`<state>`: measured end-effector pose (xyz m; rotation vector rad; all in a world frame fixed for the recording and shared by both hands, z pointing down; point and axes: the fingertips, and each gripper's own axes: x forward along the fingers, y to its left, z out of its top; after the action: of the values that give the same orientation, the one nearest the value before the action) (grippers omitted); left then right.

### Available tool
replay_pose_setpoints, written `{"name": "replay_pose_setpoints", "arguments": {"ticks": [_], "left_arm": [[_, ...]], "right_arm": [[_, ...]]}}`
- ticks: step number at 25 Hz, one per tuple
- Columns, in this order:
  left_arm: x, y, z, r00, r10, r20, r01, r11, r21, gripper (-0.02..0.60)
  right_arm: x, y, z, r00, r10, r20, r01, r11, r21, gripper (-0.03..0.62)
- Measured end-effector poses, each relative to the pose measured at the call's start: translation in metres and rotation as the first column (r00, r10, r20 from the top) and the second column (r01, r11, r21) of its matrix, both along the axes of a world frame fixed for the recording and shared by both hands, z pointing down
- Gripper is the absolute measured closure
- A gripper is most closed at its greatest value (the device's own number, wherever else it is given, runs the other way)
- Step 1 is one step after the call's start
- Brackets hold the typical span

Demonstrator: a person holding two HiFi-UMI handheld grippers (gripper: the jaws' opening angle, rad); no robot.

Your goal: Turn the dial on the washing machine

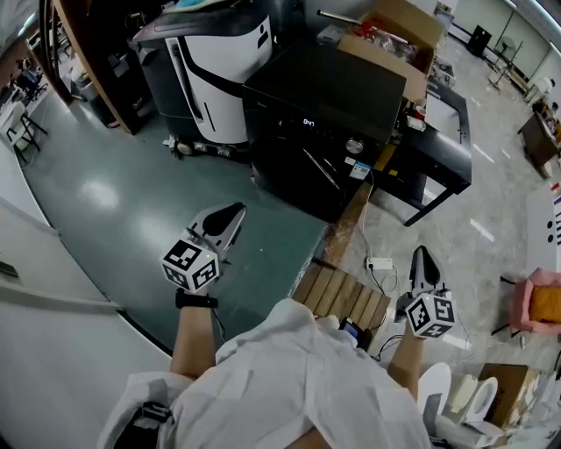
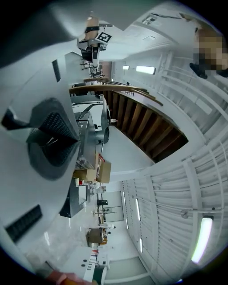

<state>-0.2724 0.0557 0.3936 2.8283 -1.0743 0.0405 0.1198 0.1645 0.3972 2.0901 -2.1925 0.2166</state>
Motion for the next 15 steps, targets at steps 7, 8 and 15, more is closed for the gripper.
{"name": "replay_pose_setpoints", "arguments": {"ticks": [7,8,15], "left_arm": [[0.023,-0.012,0.015,0.999,0.04,0.008,-0.04,0.999,-0.029,0.549],[0.029,-0.013,0.018,0.999,0.05,0.011,-0.05,0.998,-0.034,0.549],[0.086,-0.04,0.032,0.995,0.098,0.032,-0.096,0.993,-0.068,0.549]], "right_arm": [[0.013,0.006,0.011,0.999,0.034,-0.016,-0.034,0.999,-0.039,0.592],[0.018,0.006,0.014,0.999,0.04,-0.014,-0.04,0.998,-0.046,0.592],[0.057,-0.024,0.033,0.999,0.046,0.006,-0.045,0.996,-0.075,0.592]]}}
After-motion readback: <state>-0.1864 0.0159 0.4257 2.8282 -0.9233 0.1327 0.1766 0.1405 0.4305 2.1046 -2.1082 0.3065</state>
